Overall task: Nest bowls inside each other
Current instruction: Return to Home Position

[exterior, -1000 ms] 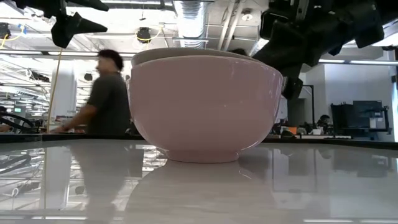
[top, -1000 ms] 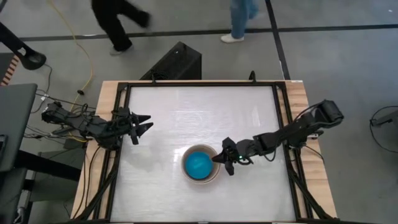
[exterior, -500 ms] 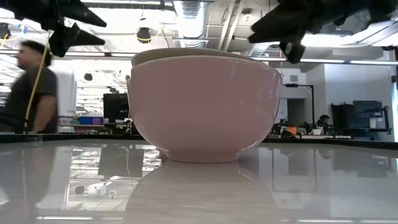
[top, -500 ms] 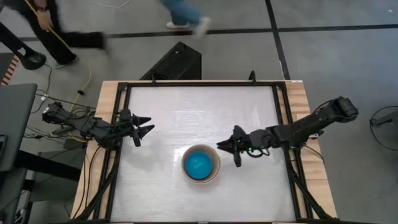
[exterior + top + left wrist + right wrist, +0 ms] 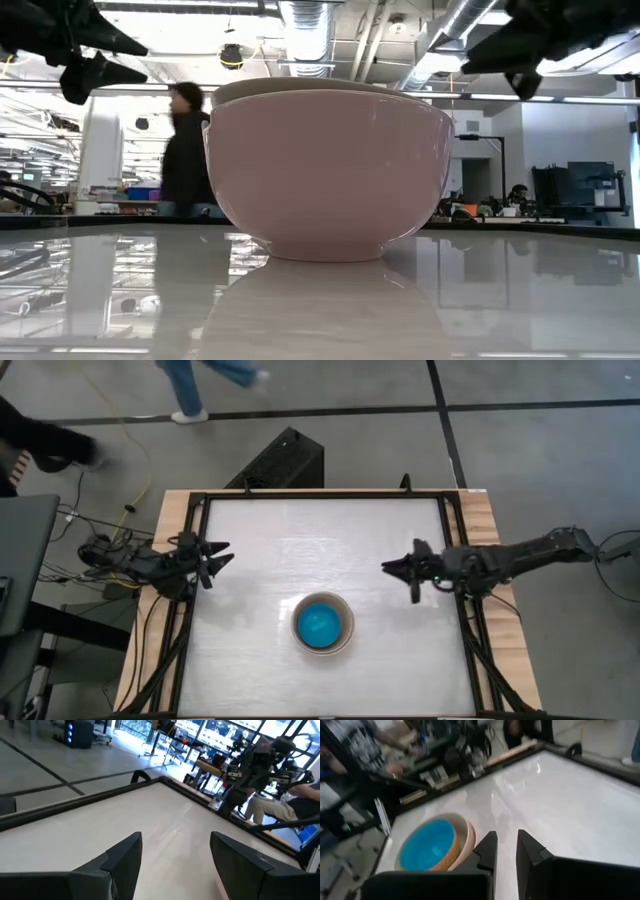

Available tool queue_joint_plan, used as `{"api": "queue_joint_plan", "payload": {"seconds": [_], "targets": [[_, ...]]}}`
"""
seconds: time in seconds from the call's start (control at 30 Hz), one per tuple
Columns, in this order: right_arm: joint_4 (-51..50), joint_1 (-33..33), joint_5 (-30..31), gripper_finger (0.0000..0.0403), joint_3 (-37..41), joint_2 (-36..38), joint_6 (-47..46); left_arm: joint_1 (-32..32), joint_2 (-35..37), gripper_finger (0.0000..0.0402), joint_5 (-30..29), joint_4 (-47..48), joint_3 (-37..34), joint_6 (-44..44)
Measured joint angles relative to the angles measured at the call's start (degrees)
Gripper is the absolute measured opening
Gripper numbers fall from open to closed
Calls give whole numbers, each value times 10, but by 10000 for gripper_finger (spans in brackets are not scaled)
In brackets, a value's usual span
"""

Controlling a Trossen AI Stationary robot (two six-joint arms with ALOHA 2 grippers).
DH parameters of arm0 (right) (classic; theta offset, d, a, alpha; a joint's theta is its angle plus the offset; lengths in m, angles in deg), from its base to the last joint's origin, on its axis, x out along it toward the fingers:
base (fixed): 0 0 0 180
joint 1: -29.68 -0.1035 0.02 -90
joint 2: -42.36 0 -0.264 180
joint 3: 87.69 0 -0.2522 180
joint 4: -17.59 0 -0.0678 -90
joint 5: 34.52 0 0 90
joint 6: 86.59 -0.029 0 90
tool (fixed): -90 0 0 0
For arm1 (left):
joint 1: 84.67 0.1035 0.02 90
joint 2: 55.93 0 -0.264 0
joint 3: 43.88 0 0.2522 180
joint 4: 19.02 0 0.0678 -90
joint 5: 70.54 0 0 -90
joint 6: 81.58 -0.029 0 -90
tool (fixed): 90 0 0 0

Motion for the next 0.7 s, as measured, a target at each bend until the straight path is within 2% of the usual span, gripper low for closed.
{"api": "queue_joint_plan", "payload": {"seconds": [0.13, 0.47, 0.5, 0.7], "targets": [[2, 11, 0, 43, 38, 95, 1, 0, 36, 223, -7, 30, 0, -11], [1, 32, 3, 42, 119, 331, 18, 0, 34, 223, -28, 74, 0, -11], [4, 33, 4, 42, 129, 346, 18, 0, 34, 223, -27, 76, 0, -10], [31, 32, 14, 42, 168, 333, 13, 0, 33, 223, -21, 69, -4, 5]]}}
